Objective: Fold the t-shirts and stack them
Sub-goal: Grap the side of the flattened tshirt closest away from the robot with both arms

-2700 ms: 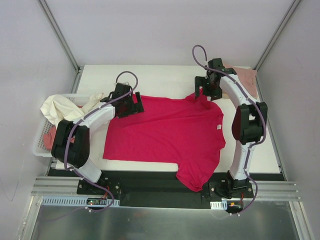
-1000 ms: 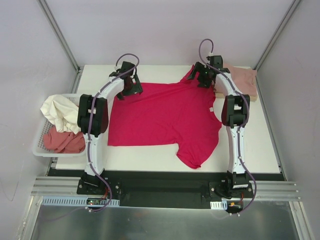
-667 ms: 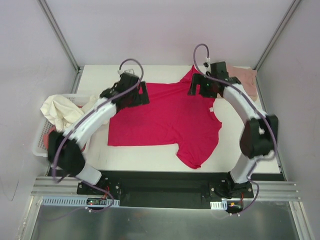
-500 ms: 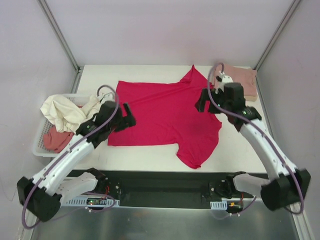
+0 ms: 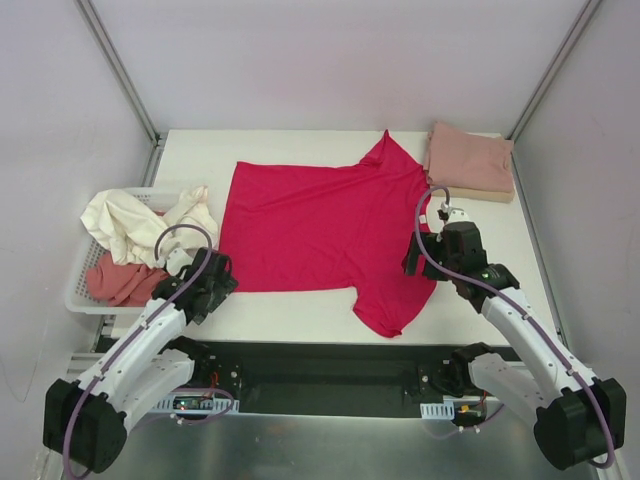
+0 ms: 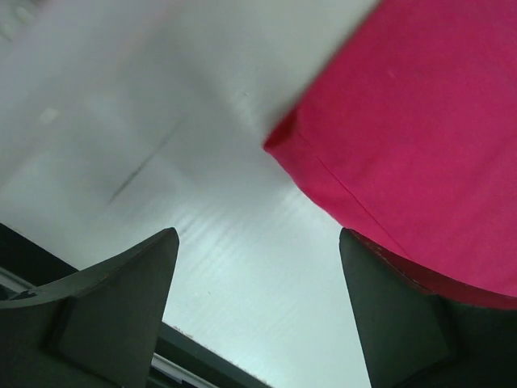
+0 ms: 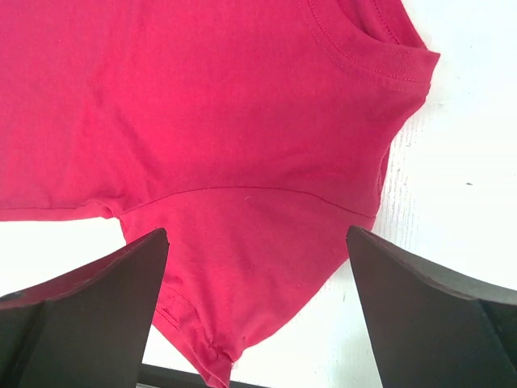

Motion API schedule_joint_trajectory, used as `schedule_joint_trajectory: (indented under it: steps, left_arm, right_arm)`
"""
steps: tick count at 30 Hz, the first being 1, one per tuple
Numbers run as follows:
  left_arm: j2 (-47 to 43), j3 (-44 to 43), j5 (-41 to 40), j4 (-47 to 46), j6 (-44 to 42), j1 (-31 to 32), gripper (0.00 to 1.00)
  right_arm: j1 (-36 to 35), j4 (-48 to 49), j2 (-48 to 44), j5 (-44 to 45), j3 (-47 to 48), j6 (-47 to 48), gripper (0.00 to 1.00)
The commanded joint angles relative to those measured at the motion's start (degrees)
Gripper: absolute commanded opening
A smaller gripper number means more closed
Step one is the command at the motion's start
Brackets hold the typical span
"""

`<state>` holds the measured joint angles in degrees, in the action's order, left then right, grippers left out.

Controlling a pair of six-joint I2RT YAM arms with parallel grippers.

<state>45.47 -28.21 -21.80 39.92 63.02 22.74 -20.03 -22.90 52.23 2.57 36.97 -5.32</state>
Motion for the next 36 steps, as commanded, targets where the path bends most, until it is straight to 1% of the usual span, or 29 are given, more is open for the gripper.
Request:
schedule_joint_trajectory:
  steps: [1,2,4,5,6,7,12,16,21,24,25,26,28,31,32,34,36]
  left_arm:
    - [4.7,-2.1,-2.81,-0.28,1.93,-6.2,0.78]
    - [5.41,-2.72,-2.98,-0.89,1.32,-6.48,0.74]
    - [7.34,-3.52,-3.42,-2.99,0.96,-6.66,0.74]
    - [8.13,-3.52,-3.51,-3.79,0.87,-6.92,0.71]
    - [9.79,-3.44,-2.81,-4.67,0.87,-7.1,0.64]
    - [10.68,-3.35,-2.29,-6.16,0.78,-7.27,0.62]
    - [16.3,-4.05,-3.59,-8.81,1.84,-7.62,0.56]
    - [18.6,-4.14,-5.53,-10.21,3.15,-7.62,0.49]
    - [20.61,-3.88,-5.27,-12.76,2.72,-7.71,0.43]
    - [21.67,-3.44,-4.65,-14.07,2.37,-7.71,0.38]
    - [21.85,-3.17,-4.48,-14.43,2.11,-7.71,0.36]
    - [21.94,-2.91,-3.69,-14.87,1.93,-7.71,0.3]
    - [21.94,-2.03,-2.72,-16.45,1.4,-7.71,0.24]
    - [21.68,-1.15,-1.32,-17.68,0.43,-7.71,0.02]
    - [21.24,-1.06,-1.23,-17.77,0.26,-7.71,0.0]
    - [20.45,-0.54,-0.87,-18.04,-0.71,-7.71,0.0]
    - [18.69,0.16,-0.79,-17.95,-0.97,-7.71,0.0]
  right_arm:
    - [-0.53,1.01,-1.07,1.91,2.67,0.22,0.97]
    - [-0.71,0.92,-1.07,2.09,2.67,0.31,0.97]
    - [-0.62,0.92,-1.34,2.7,2.49,0.4,0.97]
    - [-0.62,0.75,-1.34,3.05,2.4,0.4,0.97]
    - [-0.71,0.57,-1.16,3.75,2.67,0.49,0.97]
    - [-0.71,0.05,-0.99,4.19,2.75,0.49,0.97]
    - [-0.88,0.66,-0.46,4.9,2.06,0.58,0.97]
    - [-0.97,1.1,0.94,3.94,1.96,0.14,0.97]
    - [-2.03,0.57,1.21,3.67,2.75,0.14,0.97]
    - [-2.64,0.13,1.03,4.37,2.41,-0.3,0.97]
    - [-2.9,-0.39,1.03,4.38,2.4,-0.91,0.97]
    - [-3.34,-0.83,1.21,4.38,2.67,-1.18,0.97]
    - [-4.13,-2.58,1.12,4.38,2.84,-2.06,0.97]
    - [-6.24,-5.74,0.51,4.11,3.11,-3.02,0.97]
    - [-7.81,-6.8,0.07,3.76,3.11,-3.03,0.97]
    - [-10.36,-10.48,-0.11,3.23,3.46,-3.2,0.98]
    - [-15.98,-14.61,0.94,4.98,3.9,-4.43,0.98]
